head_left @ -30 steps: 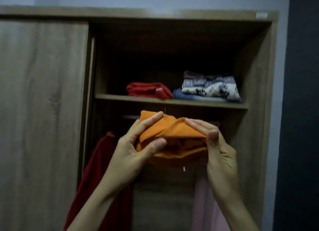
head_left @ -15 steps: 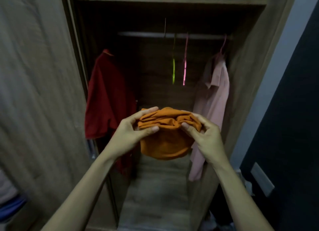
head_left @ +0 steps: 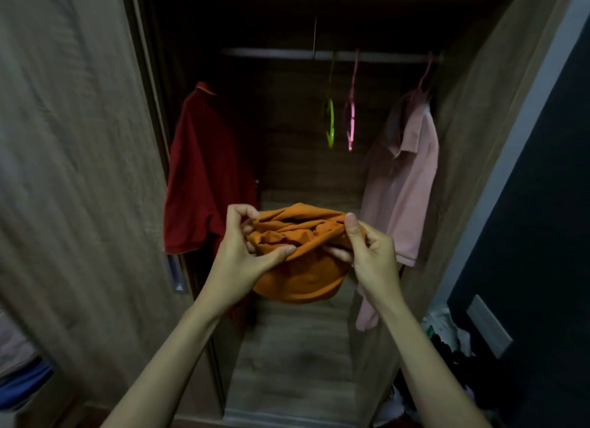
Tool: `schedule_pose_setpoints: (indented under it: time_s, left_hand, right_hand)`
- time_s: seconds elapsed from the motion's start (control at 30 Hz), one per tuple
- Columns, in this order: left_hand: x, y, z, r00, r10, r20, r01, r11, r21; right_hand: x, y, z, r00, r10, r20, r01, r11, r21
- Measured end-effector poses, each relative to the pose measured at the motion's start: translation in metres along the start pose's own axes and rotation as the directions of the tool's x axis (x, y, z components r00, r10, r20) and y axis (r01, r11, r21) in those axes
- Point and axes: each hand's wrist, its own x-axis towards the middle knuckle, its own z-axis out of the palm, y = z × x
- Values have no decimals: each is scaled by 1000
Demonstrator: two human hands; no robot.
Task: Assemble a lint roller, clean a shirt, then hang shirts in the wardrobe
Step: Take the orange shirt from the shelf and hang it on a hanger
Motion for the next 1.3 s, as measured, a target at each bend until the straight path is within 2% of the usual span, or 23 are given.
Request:
schedule_pose_setpoints:
  time_s: [0.2,0.43,0.73,0.97,1.2,1.3]
  left_hand:
    - [8,-14,9,973,230,20,-226,931,286]
    - [16,-11,18,978,203,-36,-175,908,381]
    - [26,-17,25,980,194,-51,-167,930,328]
    - [32,-22,26,986,168,4,-159,926,341]
    - [45,-21,19,988,113,-105,-96,984,151]
    - [51,-18,11,988,75,-137,-57,990,131]
  right_hand:
    - [4,1,12,996,47,-80,-49,999,-24]
    - [4,-2,17,996,34,-87,-42,996,-84]
    - [8,1,18,992,69,-107,-72,997,-22]
    - [11,5,17,986,91,-138,-91,996,0]
    - [11,6,15,982,107,-155,-102,994,38]
    - [11,8,8,977,95,-194,-99,995,-10]
